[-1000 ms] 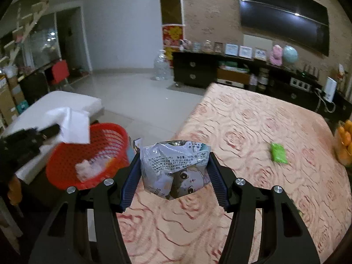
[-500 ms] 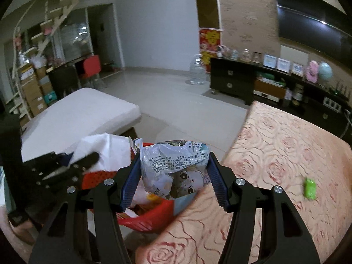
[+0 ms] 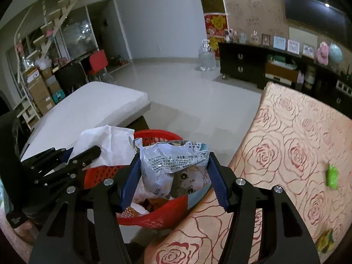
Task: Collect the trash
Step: 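Open both grippers over the red wastebasket to drop tissue and snack bag, then move both grippers back to the table toward the foam scrubber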
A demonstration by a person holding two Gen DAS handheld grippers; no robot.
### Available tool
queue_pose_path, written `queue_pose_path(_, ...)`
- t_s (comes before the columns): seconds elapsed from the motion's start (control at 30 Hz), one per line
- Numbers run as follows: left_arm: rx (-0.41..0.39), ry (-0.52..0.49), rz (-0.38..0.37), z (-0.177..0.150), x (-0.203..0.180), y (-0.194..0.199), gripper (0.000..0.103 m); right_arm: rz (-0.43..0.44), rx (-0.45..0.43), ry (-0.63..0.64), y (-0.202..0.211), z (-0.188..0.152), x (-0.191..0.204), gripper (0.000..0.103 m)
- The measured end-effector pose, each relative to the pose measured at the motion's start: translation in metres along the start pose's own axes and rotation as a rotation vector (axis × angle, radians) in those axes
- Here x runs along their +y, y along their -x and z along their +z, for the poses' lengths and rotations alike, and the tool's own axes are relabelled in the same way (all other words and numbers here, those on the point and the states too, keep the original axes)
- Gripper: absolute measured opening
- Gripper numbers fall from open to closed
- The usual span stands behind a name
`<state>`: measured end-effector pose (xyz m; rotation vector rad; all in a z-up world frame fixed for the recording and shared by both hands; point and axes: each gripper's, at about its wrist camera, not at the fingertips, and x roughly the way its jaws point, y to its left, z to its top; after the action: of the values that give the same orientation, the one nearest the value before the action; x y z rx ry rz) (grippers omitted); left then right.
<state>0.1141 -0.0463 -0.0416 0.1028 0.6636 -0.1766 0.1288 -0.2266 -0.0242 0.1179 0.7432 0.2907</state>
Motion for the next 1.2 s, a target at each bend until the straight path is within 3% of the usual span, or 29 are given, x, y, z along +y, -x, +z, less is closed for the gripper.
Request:
queue_pose_path(0.5,0.054,0.029,-0.018,0.001,0.009,-0.015,0.022,0.060,0.049,0.015,-0.021,0.002,0.012,0.059)
queue_pose_path(0.6,0.056,0.036,-0.023,0.001,0.010,-0.017,0.031,0.078,0.060,0.017,-0.024,0.000,0.013,0.062)
queue_pose_path(0.7,0.066,0.036,-0.025,-0.001,0.009,-0.020,0.054,0.097,0.071,0.021,-0.025,-0.001,0.016,0.067)
queue_pose_path(0.87,0.053,0.050,-0.023,-0.001,0.010,-0.017,0.063,0.099,0.075,0.021,-0.025,-0.003,0.016,0.075)
queue_pose_path(1.2,0.034,0.084,-0.032,-0.001,0.016,-0.010,0.069,0.083,0.050,-0.012,-0.009,-0.004,0.004,0.076)
